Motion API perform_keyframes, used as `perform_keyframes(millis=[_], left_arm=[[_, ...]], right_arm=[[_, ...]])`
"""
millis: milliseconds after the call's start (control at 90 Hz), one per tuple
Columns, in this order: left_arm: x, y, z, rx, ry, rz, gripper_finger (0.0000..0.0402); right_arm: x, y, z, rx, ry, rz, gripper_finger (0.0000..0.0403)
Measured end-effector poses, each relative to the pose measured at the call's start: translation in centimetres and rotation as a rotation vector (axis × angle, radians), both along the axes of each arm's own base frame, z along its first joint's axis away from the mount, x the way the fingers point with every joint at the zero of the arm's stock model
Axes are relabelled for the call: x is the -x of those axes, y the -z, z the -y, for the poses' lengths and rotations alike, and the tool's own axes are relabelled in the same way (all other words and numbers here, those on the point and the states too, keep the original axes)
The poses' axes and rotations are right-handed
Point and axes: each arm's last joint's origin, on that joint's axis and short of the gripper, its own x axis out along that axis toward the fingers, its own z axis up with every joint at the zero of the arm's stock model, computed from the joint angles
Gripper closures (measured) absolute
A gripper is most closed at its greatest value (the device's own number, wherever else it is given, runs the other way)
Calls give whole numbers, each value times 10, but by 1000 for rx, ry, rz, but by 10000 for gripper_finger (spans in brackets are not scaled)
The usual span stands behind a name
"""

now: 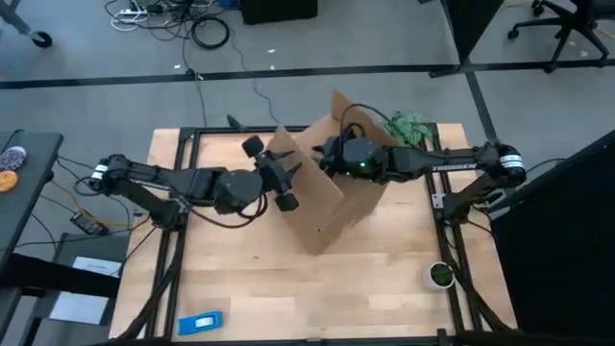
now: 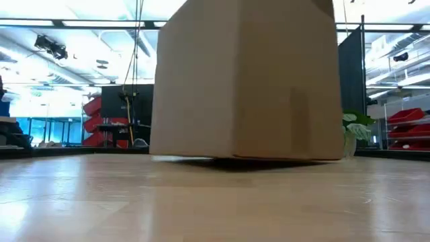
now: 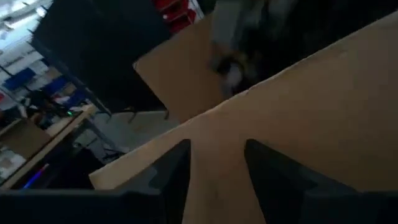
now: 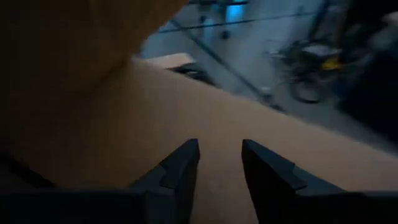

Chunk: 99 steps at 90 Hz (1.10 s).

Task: Wrap mug
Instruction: Close the cardboard box

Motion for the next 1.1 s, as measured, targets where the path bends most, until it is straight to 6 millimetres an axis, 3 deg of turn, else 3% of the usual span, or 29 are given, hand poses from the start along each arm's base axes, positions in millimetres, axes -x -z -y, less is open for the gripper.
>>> perform_keyframes(millis=[211, 411, 611, 789, 967, 1100], left_arm=[[-17, 15, -4, 0, -10, -46, 259], [-32, 42, 1, -11, 24, -169, 259], [-38, 43, 7, 15, 92, -150, 259], [-41, 61, 4, 17, 71, -261, 259], [-44, 74, 5, 41, 54, -310, 259], [-45, 74, 5, 51, 46, -298, 259]], right_arm=[[23, -20, -8, 117, 127, -4, 299], [61, -70, -13, 207, 326, 204, 299], [77, -78, -12, 273, 378, 165, 299], [117, -104, -6, 338, 621, 138, 301], [156, -117, 2, 341, 771, 107, 310], [172, -116, 11, 362, 919, 1, 326]])
